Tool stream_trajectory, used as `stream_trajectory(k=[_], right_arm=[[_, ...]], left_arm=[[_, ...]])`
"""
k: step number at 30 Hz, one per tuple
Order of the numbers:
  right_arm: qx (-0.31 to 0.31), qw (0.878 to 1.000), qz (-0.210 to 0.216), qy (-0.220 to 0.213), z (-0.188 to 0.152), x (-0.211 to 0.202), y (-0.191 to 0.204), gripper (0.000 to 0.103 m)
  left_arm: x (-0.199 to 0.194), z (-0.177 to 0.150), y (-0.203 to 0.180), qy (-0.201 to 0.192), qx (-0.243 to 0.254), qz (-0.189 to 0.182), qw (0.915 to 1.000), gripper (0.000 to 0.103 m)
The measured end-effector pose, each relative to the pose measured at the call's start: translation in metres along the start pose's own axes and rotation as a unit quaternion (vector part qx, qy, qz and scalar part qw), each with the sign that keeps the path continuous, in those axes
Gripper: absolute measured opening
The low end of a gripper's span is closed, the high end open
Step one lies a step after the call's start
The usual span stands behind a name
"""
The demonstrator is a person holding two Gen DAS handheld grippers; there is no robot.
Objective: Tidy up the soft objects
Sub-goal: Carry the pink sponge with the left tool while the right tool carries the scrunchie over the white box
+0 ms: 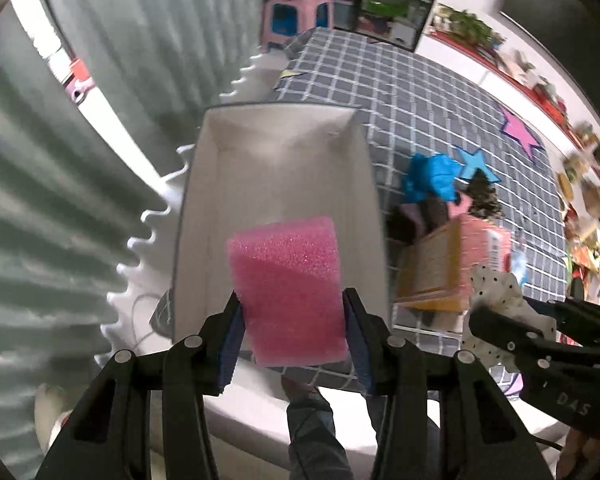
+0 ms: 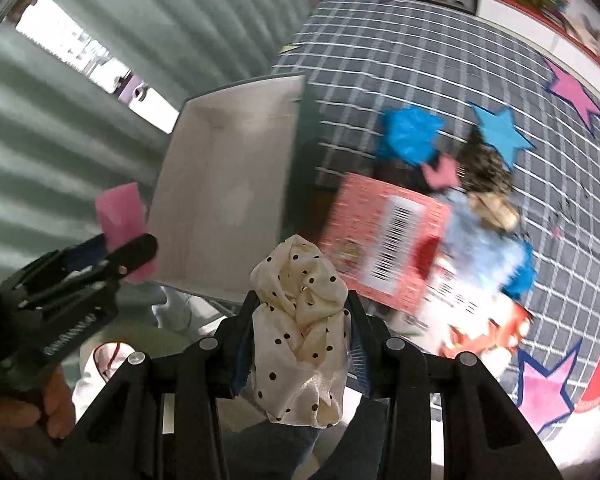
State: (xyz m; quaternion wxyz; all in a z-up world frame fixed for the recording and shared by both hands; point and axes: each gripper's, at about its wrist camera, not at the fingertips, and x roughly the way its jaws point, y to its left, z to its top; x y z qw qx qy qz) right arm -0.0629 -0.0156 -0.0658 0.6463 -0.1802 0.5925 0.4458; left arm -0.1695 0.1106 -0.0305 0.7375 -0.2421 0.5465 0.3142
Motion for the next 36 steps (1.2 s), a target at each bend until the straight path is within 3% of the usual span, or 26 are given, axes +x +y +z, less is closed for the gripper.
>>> stream_trajectory(k=[13, 36], right_arm=[[-0.061, 0.998, 0.004, 0.034, 0.022, 0.03, 0.052, 0.042], [-0.088, 0.995, 0.011, 0.049, 0.039, 0.044, 0.075, 0.042]], left_arm=[[0.021, -0.009, 0.035, 0.025, -0.042, 0.024, 0.9985, 0.051], [0.034, -0.004, 0.04, 0.039, -0.049, 0.029, 0.9976, 0.051]])
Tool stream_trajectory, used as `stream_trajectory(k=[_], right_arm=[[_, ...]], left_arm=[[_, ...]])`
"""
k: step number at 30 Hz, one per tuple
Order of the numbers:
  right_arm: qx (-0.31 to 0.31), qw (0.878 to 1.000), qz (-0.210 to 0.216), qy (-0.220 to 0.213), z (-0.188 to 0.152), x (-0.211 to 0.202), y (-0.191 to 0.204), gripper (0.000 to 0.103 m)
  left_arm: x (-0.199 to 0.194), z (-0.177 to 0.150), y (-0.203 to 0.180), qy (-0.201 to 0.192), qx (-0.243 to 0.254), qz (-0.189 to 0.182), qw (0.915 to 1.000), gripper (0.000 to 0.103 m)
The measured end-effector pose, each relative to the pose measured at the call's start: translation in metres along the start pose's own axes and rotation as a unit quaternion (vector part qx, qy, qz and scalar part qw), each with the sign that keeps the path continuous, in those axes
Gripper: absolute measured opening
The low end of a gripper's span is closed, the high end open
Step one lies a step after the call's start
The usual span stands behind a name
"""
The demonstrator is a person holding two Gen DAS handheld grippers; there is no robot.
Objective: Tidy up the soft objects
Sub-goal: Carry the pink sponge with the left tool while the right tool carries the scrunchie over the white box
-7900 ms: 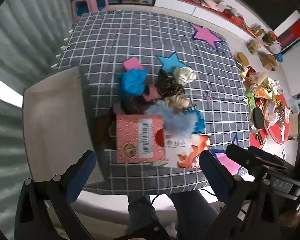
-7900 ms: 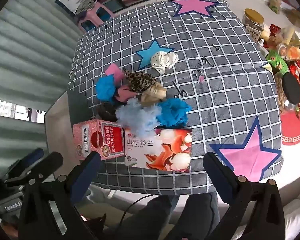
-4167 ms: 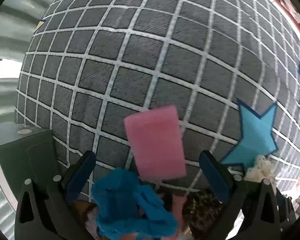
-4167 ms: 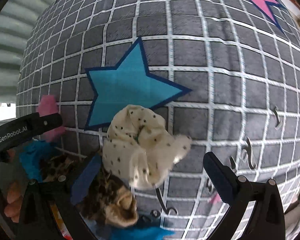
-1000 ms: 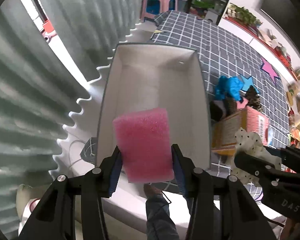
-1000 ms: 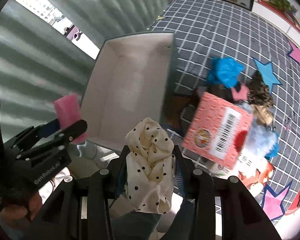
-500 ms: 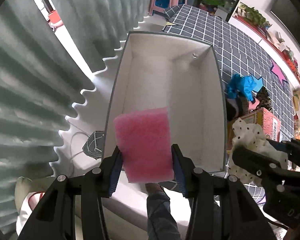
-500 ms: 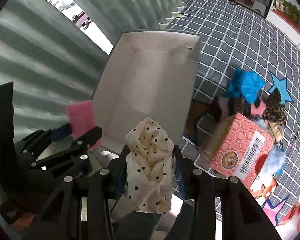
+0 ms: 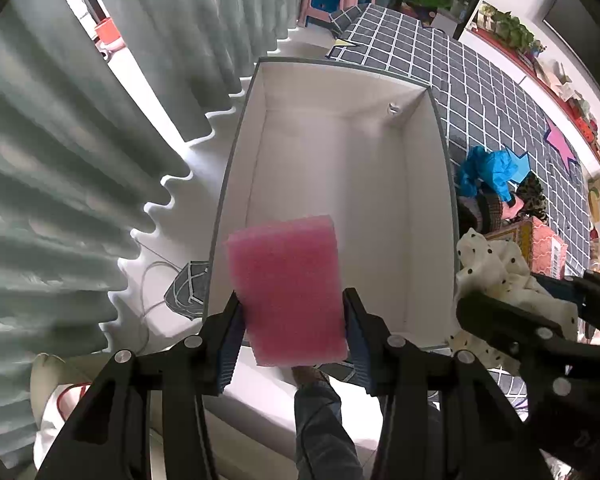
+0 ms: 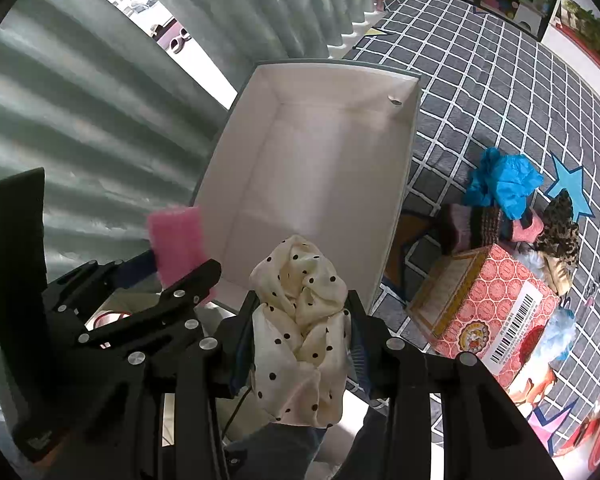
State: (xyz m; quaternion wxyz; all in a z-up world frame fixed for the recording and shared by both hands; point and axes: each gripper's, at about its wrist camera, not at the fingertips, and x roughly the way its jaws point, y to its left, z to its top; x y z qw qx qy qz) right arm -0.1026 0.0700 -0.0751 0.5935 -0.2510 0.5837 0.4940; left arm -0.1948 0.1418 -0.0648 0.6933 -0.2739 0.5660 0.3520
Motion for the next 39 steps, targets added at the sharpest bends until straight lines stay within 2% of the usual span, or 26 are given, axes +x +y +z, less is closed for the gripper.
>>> stream_trajectory(k=[23, 39], right_arm=[[0.002, 1.0, -0.001, 0.001, 0.003, 0.005, 0.0, 0.042], [-0.001, 1.0, -0.006, 0.013, 0.025, 0.025, 0.005, 0.042]], left_arm=[[0.008, 0.001, 0.002, 0.008, -0.001, 0.013, 0.9999, 0.051], [0.037, 0.005, 0.005, 0.036, -0.001, 0.023, 0.9991, 0.051]])
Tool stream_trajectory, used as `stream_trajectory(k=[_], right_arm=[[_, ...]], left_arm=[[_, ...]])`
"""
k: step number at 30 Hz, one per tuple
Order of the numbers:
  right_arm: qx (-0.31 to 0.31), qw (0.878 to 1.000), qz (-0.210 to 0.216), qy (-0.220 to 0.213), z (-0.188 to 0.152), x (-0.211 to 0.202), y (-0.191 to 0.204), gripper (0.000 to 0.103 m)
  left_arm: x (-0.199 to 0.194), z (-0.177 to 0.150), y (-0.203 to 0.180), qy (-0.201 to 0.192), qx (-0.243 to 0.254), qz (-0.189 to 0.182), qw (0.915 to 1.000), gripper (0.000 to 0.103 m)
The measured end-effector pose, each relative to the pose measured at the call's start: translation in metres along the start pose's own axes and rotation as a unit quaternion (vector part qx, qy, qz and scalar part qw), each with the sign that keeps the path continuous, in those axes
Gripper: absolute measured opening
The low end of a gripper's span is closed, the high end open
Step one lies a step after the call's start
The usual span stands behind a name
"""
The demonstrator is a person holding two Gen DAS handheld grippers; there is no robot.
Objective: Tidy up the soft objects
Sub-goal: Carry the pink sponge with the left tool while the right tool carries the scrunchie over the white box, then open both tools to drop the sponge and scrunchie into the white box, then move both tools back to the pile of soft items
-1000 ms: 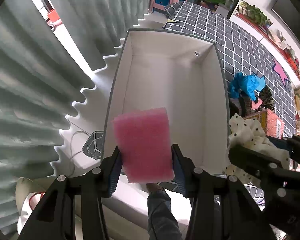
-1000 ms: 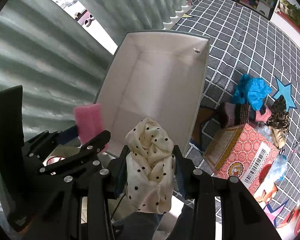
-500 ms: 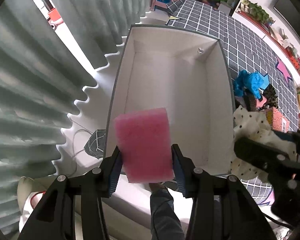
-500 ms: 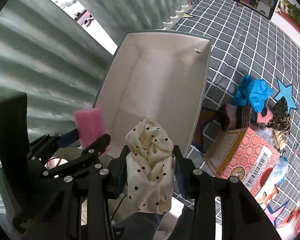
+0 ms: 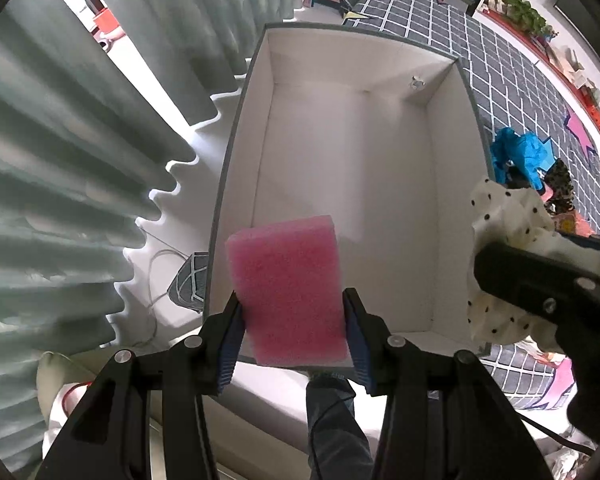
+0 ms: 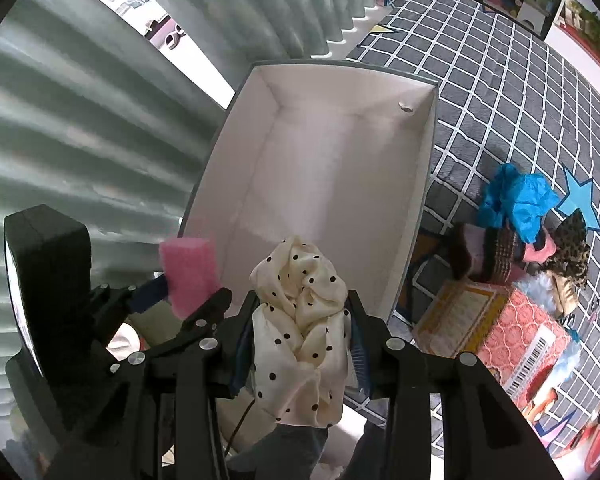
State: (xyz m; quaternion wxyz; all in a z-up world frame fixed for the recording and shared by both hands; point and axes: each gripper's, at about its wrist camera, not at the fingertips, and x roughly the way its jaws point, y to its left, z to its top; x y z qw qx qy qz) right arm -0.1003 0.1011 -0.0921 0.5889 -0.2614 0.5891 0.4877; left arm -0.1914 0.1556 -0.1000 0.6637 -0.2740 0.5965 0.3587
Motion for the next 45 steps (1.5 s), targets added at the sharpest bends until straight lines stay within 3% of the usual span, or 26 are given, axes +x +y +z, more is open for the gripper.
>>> stream_trajectory(k=[21, 24, 25, 30, 32, 34, 36, 41, 45], right_arm=[[0.005, 1.0, 0.007, 0.015, 0.007, 0.015, 0.0, 0.043], [0.004, 1.0, 0.014, 0.015, 0.007, 0.016, -0.001, 0.046], [0.005, 1.0, 0.015, 0.014, 0.007, 0.015, -0.001, 0.049], [0.011, 1.0, 0.009, 0.004, 0.006, 0.01, -0.005, 0.07], [0.015, 1.0, 0.007, -0.002, 0.006, 0.006, -0.007, 0.077], [0.016, 1.0, 0.005, -0.006, 0.005, 0.001, -0.008, 0.078], [0.017, 1.0, -0.005, -0.013, 0.004, -0.005, -0.01, 0.103], [0.037, 0.998, 0.011, -0.046, 0.0, -0.039, -0.024, 0.103], [0.057, 0.995, -0.002, -0.079, -0.01, -0.075, -0.05, 0.103]], left_arm=[[0.015, 0.007, -0.001, 0.003, 0.003, -0.011, 0.9999, 0.052], [0.015, 0.007, -0.002, -0.004, 0.004, -0.012, 0.9999, 0.072], [0.013, 0.006, -0.002, -0.008, 0.001, -0.012, 0.9999, 0.081], [0.01, 0.006, 0.005, -0.016, -0.029, -0.023, 0.9992, 0.086], [0.009, 0.005, 0.008, -0.02, -0.039, -0.035, 0.9985, 0.103], [0.007, 0.005, 0.01, -0.025, -0.045, -0.044, 0.9977, 0.103], [0.006, 0.007, 0.012, -0.024, -0.053, -0.061, 0.9964, 0.103], [-0.008, 0.016, 0.007, -0.033, -0.058, -0.093, 0.9935, 0.103], [-0.024, 0.027, -0.01, -0.041, -0.036, -0.114, 0.992, 0.103]])
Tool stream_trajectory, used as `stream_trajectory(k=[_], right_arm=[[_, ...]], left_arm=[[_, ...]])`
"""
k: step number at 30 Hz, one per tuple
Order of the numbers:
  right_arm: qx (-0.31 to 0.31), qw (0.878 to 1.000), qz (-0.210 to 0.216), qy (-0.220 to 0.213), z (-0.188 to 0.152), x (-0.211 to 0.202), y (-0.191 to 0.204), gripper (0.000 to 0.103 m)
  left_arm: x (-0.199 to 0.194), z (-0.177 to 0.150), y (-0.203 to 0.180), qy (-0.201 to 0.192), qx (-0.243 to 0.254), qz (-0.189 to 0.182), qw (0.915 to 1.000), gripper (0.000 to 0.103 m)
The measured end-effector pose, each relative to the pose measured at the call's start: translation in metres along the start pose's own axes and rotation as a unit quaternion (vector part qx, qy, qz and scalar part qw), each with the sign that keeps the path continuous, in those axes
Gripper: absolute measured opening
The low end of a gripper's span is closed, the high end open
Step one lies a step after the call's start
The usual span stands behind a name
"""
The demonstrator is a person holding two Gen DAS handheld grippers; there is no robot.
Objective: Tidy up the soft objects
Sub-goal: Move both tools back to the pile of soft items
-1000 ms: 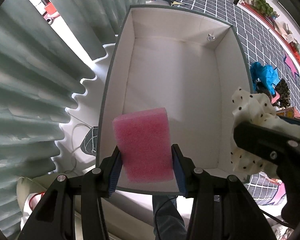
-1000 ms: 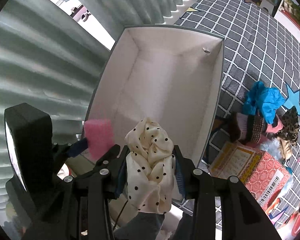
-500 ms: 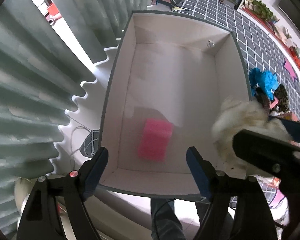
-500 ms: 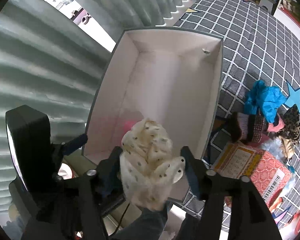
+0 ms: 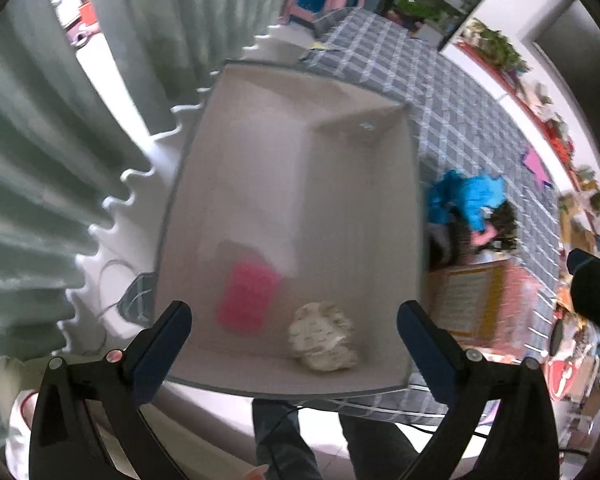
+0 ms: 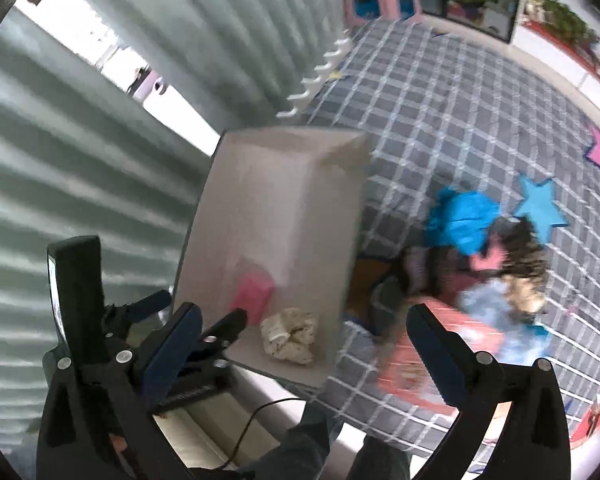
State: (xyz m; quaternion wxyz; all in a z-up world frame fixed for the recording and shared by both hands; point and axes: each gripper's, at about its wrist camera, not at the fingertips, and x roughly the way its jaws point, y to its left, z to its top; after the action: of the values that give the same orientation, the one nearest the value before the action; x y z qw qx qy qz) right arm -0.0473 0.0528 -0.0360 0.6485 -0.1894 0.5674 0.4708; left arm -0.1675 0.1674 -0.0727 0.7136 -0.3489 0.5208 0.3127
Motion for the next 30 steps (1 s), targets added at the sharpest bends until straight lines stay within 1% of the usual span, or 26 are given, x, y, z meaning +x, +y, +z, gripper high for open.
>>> stream_trajectory(k=[4, 7, 10, 13, 17, 20, 23, 28, 30], right_arm=[[0.049, 0.998, -0.024, -0.025, 0.004, -0.029, -0.048, 0.103], [0.099, 0.993, -0.054, -0.034, 0.002, -0.04, -0.101, 0.103], [0.153, 0.985, -0.081, -0.018, -0.006, -0.033, -0.15, 0.103], [0.189, 0.977, -0.093, 0.002, -0.015, -0.017, -0.192, 0.103], [0.202, 0.973, -0.108, 0.031, -0.019, 0.007, -0.224, 0.103], [0.203, 0.971, -0.115, 0.049, -0.016, 0.025, -0.245, 0.103], [0.198, 0.971, -0.12, 0.063, -0.01, 0.042, -0.261, 0.103], [0.178, 0.975, -0.108, 0.078, 0.006, 0.068, -0.281, 0.103], [0.167, 0.977, -0.102, 0.084, 0.013, 0.079, -0.283, 0.103]], left_arm=[[-0.007, 0.013, -0.034, 0.001, 0.035, -0.02, 0.9992, 0.103], [-0.007, 0.023, -0.062, 0.009, 0.058, -0.036, 0.9976, 0.103], [0.0, 0.035, -0.091, 0.025, 0.079, -0.044, 0.9956, 0.103], [0.012, 0.048, -0.12, 0.042, 0.094, -0.047, 0.9936, 0.103], [0.036, 0.069, -0.157, 0.071, 0.105, -0.043, 0.991, 0.103], [0.071, 0.09, -0.179, 0.113, 0.097, -0.035, 0.9882, 0.103], [0.103, 0.104, -0.195, 0.144, 0.093, -0.016, 0.9851, 0.103], [0.146, 0.118, -0.207, 0.194, 0.078, 0.016, 0.9778, 0.103], [0.163, 0.121, -0.208, 0.217, 0.073, 0.026, 0.9732, 0.102]])
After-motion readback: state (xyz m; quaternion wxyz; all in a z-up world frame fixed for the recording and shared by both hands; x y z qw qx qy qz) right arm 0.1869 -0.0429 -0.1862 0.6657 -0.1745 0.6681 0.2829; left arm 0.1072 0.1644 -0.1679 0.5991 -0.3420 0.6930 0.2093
